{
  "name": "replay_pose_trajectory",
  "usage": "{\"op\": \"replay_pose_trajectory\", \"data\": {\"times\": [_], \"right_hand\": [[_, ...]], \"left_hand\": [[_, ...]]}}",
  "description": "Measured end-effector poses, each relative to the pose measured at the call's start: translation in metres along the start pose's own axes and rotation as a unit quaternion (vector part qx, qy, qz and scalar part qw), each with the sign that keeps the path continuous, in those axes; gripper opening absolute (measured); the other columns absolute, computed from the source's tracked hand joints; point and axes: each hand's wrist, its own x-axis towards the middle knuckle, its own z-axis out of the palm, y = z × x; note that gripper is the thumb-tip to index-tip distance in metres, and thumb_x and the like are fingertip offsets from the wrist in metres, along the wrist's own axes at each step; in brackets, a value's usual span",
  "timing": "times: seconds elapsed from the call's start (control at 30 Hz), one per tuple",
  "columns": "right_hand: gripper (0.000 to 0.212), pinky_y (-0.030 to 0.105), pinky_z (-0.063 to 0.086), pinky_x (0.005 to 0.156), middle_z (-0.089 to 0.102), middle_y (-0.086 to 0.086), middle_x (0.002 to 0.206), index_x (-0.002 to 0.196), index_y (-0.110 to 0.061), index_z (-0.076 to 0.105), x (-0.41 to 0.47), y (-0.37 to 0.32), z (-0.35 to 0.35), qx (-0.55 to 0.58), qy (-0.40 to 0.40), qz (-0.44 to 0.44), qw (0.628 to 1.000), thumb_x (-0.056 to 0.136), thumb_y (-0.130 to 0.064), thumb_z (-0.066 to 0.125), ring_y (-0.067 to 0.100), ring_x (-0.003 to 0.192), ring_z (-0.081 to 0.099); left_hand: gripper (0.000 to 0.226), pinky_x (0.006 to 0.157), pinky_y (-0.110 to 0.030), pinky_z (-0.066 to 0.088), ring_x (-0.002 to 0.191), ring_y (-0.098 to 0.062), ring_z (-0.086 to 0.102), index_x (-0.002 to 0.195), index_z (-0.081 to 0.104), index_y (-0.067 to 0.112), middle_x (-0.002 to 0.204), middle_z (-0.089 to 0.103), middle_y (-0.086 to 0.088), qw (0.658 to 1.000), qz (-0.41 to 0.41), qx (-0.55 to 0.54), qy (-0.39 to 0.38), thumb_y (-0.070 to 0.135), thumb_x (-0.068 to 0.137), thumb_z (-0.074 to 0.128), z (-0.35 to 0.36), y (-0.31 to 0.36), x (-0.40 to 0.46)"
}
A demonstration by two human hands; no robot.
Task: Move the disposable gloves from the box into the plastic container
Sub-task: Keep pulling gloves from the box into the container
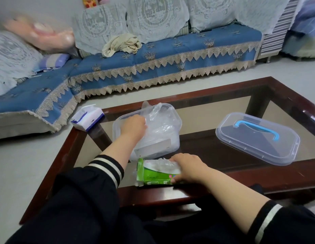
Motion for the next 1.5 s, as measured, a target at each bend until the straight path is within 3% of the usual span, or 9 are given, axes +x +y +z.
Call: {"op": "replay_pose_trajectory", "data": {"times": [0.17, 0.37, 0.47, 0.57, 0.7, 1.0, 1.2, 1.33, 1.5], "right_hand": [[0.072, 0.033, 0.028, 0.104, 0.051, -0.004, 0.131, 0.134, -0.030, 0.045, -0.001, -0.001, 0.000, 0.009, -0.002, 0.004, 1.000, 0.072, -0.050, 0.075, 0.019, 0.124, 0.044], [0.074, 0.033, 0.025, 0.107, 0.049, -0.004, 0.133, 0.136, -0.029, 0.043, -0.003, -0.001, 0.002, 0.010, 0.000, 0.004, 1.000, 0.073, -0.049, 0.075, 0.018, 0.127, 0.041], [0.074, 0.033, 0.024, 0.108, 0.048, -0.003, 0.135, 0.137, -0.028, 0.042, -0.003, -0.001, 0.002, 0.012, -0.004, 0.001, 1.000, 0.074, -0.047, 0.075, 0.019, 0.128, 0.039], [0.073, 0.036, 0.023, 0.112, 0.047, -0.002, 0.137, 0.138, -0.027, 0.041, -0.002, -0.001, 0.003, 0.016, -0.004, -0.004, 1.000, 0.074, -0.044, 0.075, 0.020, 0.130, 0.039], [0.075, 0.044, 0.015, 0.116, 0.046, -0.006, 0.140, 0.139, -0.027, 0.042, -0.003, -0.007, 0.001, 0.057, 0.013, -0.010, 0.998, 0.075, -0.050, 0.073, 0.016, 0.133, 0.037], [0.035, 0.024, 0.041, 0.092, 0.062, -0.008, 0.119, 0.118, -0.024, 0.062, -0.001, -0.028, 0.001, 0.176, 0.087, -0.022, 0.980, 0.085, -0.035, 0.068, 0.009, 0.114, 0.053], [0.025, 0.034, 0.046, 0.082, 0.065, 0.000, 0.101, 0.099, -0.013, 0.066, 0.003, -0.029, 0.002, 0.150, 0.101, -0.012, 0.983, 0.086, -0.035, 0.065, 0.018, 0.098, 0.056], [0.029, 0.035, 0.046, 0.079, 0.066, 0.007, 0.096, 0.095, -0.007, 0.066, 0.003, -0.030, 0.001, 0.141, 0.106, -0.008, 0.984, 0.087, -0.035, 0.063, 0.022, 0.092, 0.057], [0.026, 0.033, 0.046, 0.079, 0.065, 0.004, 0.098, 0.097, -0.012, 0.067, 0.003, -0.030, 0.002, 0.136, 0.100, -0.010, 0.986, 0.088, -0.036, 0.061, 0.020, 0.095, 0.057]], "left_hand": [[0.023, 0.089, -0.039, 0.050, 0.107, -0.029, 0.058, 0.117, 0.058, 0.012, 0.120, 0.061, -0.009, 0.983, -0.014, 0.046, -0.175, 0.017, 0.096, 0.051, 0.016, -0.001, 0.016], [0.027, 0.087, -0.035, 0.048, 0.106, -0.028, 0.058, 0.118, 0.060, 0.009, 0.117, 0.062, -0.009, 0.976, -0.013, 0.044, -0.215, 0.020, 0.093, 0.057, 0.014, 0.006, 0.026], [0.034, 0.074, -0.030, 0.050, 0.098, -0.027, 0.062, 0.125, 0.054, -0.003, 0.114, 0.066, -0.013, 0.969, -0.069, -0.088, -0.218, 0.015, 0.097, 0.050, -0.003, 0.010, 0.029], [0.039, 0.087, -0.035, 0.054, 0.110, -0.029, 0.062, 0.138, 0.042, -0.001, 0.125, 0.063, -0.014, 0.917, -0.129, -0.255, -0.278, 0.017, 0.105, 0.030, -0.032, 0.010, 0.021], [0.037, 0.078, -0.029, 0.054, 0.101, -0.022, 0.063, 0.138, 0.044, 0.001, 0.125, 0.063, -0.014, 0.917, -0.111, -0.303, -0.235, 0.010, 0.104, 0.033, -0.052, -0.003, 0.003], [0.037, 0.081, -0.029, 0.049, 0.099, -0.021, 0.054, 0.115, 0.053, 0.021, 0.135, 0.032, -0.005, 0.979, 0.040, -0.096, -0.173, 0.023, 0.084, 0.072, -0.038, -0.014, -0.015], [0.016, 0.084, -0.034, 0.052, 0.089, -0.018, 0.057, 0.100, 0.065, 0.019, 0.103, 0.063, 0.001, 0.982, 0.077, 0.017, -0.169, 0.011, 0.088, 0.062, -0.060, -0.006, -0.015], [0.029, 0.075, -0.029, 0.049, 0.085, -0.016, 0.056, 0.095, 0.070, 0.026, 0.091, 0.058, 0.008, 0.987, 0.085, 0.044, -0.126, 0.002, 0.091, 0.053, -0.076, -0.006, -0.027], [0.015, 0.069, -0.031, 0.047, 0.078, -0.018, 0.056, 0.080, 0.057, 0.026, 0.080, 0.059, 0.006, 0.987, 0.052, 0.051, -0.145, 0.028, 0.095, 0.054, -0.080, -0.016, -0.053]]}}
